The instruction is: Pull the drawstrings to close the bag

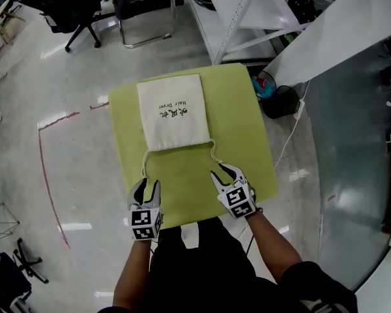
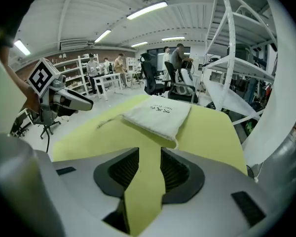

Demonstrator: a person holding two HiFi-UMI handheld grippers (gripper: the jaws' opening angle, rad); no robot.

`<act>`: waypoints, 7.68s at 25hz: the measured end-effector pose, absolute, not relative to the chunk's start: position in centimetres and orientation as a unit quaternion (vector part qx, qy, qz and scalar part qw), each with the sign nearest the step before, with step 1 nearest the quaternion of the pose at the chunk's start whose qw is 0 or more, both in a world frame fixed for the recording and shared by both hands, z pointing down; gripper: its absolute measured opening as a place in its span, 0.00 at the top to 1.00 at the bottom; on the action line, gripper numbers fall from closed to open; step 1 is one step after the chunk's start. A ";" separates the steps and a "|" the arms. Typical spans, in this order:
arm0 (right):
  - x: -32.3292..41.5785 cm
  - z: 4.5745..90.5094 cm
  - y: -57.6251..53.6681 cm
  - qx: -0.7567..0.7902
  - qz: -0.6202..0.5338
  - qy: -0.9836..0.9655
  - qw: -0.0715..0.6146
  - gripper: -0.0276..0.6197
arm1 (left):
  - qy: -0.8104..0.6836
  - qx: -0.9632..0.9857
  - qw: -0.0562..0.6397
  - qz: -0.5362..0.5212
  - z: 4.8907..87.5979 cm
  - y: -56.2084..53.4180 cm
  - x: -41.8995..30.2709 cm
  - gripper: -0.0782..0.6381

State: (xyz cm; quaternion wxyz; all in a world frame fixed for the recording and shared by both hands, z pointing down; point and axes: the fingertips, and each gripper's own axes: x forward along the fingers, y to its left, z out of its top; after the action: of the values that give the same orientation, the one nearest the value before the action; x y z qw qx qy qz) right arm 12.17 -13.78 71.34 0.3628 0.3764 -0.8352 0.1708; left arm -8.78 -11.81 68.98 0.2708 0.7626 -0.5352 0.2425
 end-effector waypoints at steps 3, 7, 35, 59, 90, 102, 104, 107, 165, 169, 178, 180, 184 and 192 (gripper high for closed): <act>12.5 73.3 -15.2 0.362 0.171 -0.830 0.389 0.79 | -0.551 0.736 0.294 0.263 71.3 -12.4 -9.8 0.62; 13.1 75.2 -16.0 0.347 0.169 -0.826 0.410 0.78 | -0.569 0.700 0.319 0.291 74.0 -12.7 -11.1 0.59; 13.6 79.3 -16.7 0.285 0.209 -0.827 0.438 0.84 | -0.565 0.616 0.394 0.382 79.8 -13.1 -12.7 0.60; 18.4 78.0 -17.2 0.391 0.141 -0.752 0.512 0.93 | -0.562 0.600 0.300 0.484 78.3 -12.3 -15.6 0.85; 23.4 52.4 -24.5 0.648 -0.064 -0.682 0.333 0.94 | -0.726 0.604 0.110 0.311 56.6 -18.9 -24.9 0.85; 25.5 44.0 -25.5 0.704 -0.081 -0.659 0.252 0.94 | -0.757 0.615 0.079 0.206 48.7 -20.1 -27.7 0.85; 25.8 43.1 -25.8 0.710 -0.079 -0.661 0.230 0.94 | -0.761 0.614 0.078 0.194 48.0 -20.3 -28.2 0.85; 26.7 42.0 -25.9 0.723 -0.068 -0.658 0.201 0.94 | -0.766 0.613 0.075 0.176 46.7 -20.3 -28.8 0.85; 24.4 33.5 -39.7 0.690 -0.129 -0.702 0.121 0.94 | -0.728 0.684 -0.008 0.052 34.8 -35.7 -25.1 0.85; 23.7 32.9 -39.2 0.681 -0.140 -0.709 0.120 0.94 | -0.726 0.686 -0.011 0.049 35.0 -35.4 -24.3 0.85; 21.5 39.4 -35.0 0.642 -0.101 -0.736 0.190 0.94 | -0.710 0.694 0.058 0.104 43.0 -32.3 -23.1 0.84; 21.2 41.3 -33.7 0.636 -0.085 -0.739 0.206 0.94 | -0.709 0.689 0.075 0.127 45.2 -31.4 -23.4 0.84; 20.8 45.3 -31.4 0.627 -0.042 -0.743 0.229 0.94 | -0.697 0.688 0.112 0.166 49.3 -29.6 -23.3 0.84; 20.0 51.9 -26.6 0.604 0.013 -0.746 0.280 0.94 | -0.649 0.708 0.152 0.231 56.2 -24.1 -21.3 0.84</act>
State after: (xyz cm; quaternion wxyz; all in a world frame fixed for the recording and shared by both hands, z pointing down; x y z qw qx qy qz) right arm 20.04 -26.57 51.93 0.2796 0.6037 -0.7464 0.0134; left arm -21.25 -24.13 56.19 0.1524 0.7082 -0.6494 0.2314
